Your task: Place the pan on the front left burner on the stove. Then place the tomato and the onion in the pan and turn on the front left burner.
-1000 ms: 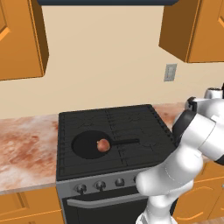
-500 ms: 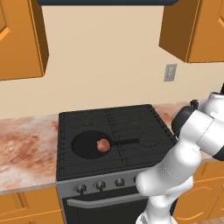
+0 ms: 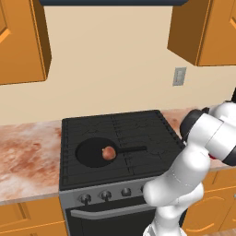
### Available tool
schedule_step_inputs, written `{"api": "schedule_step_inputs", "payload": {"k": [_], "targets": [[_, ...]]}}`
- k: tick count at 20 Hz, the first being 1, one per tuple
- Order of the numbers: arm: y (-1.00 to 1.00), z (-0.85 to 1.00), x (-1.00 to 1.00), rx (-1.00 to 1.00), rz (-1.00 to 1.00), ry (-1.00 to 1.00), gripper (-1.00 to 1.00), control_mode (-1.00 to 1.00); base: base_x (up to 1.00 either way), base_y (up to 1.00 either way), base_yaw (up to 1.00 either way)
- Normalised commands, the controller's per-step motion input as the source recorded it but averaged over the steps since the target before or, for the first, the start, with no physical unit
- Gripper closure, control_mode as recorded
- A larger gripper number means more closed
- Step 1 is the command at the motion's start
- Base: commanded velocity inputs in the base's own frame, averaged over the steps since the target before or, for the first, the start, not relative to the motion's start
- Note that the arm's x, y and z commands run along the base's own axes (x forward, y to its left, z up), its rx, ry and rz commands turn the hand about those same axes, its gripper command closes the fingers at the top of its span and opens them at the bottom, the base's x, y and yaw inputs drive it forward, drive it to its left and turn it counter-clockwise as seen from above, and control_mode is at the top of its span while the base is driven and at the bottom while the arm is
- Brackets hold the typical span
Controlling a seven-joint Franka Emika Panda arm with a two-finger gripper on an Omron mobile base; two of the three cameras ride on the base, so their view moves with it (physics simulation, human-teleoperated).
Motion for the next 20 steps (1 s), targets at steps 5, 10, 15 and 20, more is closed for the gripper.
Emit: {"api": "schedule_step_inputs", "payload": {"k": [5, 10, 15, 20], "targets": [[0.00, -0.12, 0.00, 0.03, 0.00, -0.02, -1.00, -1.00, 0.00, 0.00, 0.00], [0.00, -0.17, 0.00, 0.01, 0.00, -0.01, -1.00, -1.00, 0.00, 0.00, 0.00], [0.00, -0.16, 0.00, 0.00, 0.00, 0.00, -1.00, -1.00, 0.00, 0.00, 0.00], [0.00, -0.15, 0.00, 0.01, 0.00, 0.00, -1.00, -1.00, 0.00, 0.00, 0.00]]}}
